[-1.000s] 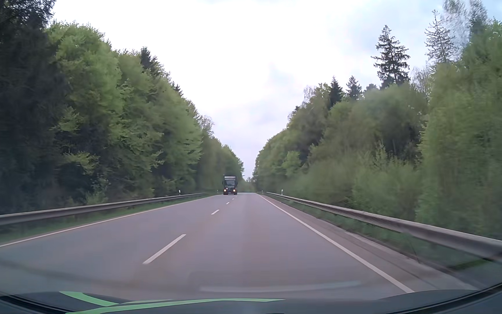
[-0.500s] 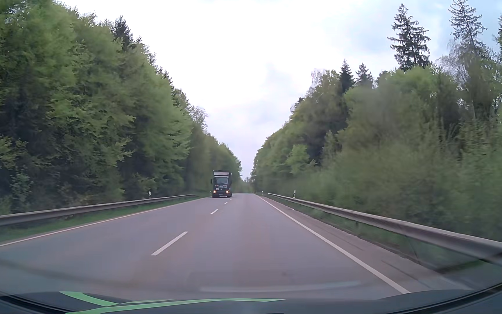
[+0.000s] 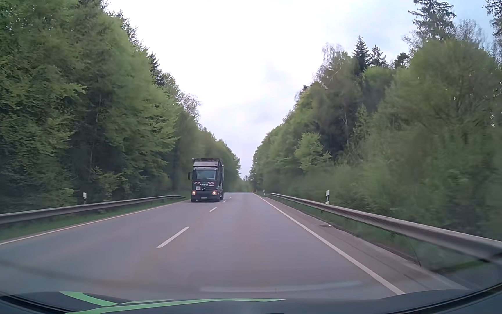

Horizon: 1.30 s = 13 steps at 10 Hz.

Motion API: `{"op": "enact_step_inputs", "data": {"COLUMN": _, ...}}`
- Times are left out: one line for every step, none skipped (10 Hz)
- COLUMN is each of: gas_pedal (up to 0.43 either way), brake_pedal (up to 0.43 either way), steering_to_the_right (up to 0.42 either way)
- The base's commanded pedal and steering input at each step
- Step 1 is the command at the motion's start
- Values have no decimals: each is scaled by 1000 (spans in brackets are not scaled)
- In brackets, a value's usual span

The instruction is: Follow the waypoints while adhering to traffic rules and regulations

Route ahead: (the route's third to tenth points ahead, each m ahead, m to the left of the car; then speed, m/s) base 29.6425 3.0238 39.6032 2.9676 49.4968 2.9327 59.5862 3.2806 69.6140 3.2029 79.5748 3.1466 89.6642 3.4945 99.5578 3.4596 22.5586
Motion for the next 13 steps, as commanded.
{"op": "enact_step_inputs", "data": {"gas_pedal": 220, "brake_pedal": 0, "steering_to_the_right": -2}}
{"op": "enact_step_inputs", "data": {"gas_pedal": 220, "brake_pedal": 0, "steering_to_the_right": -3}}
{"op": "enact_step_inputs", "data": {"gas_pedal": 220, "brake_pedal": 0, "steering_to_the_right": -5}}
{"op": "enact_step_inputs", "data": {"gas_pedal": 220, "brake_pedal": 0, "steering_to_the_right": -5}}
{"op": "enact_step_inputs", "data": {"gas_pedal": 220, "brake_pedal": 0, "steering_to_the_right": -5}}
{"op": "enact_step_inputs", "data": {"gas_pedal": 220, "brake_pedal": 0, "steering_to_the_right": -5}}
{"op": "enact_step_inputs", "data": {"gas_pedal": 220, "brake_pedal": 0, "steering_to_the_right": -5}}
{"op": "enact_step_inputs", "data": {"gas_pedal": 220, "brake_pedal": 0, "steering_to_the_right": -4}}
{"op": "enact_step_inputs", "data": {"gas_pedal": 220, "brake_pedal": 0, "steering_to_the_right": -4}}
{"op": "enact_step_inputs", "data": {"gas_pedal": 220, "brake_pedal": 0, "steering_to_the_right": -4}}
{"op": "enact_step_inputs", "data": {"gas_pedal": 220, "brake_pedal": 0, "steering_to_the_right": -4}}
{"op": "enact_step_inputs", "data": {"gas_pedal": 220, "brake_pedal": 0, "steering_to_the_right": -4}}
{"op": "enact_step_inputs", "data": {"gas_pedal": 220, "brake_pedal": 0, "steering_to_the_right": -3}}
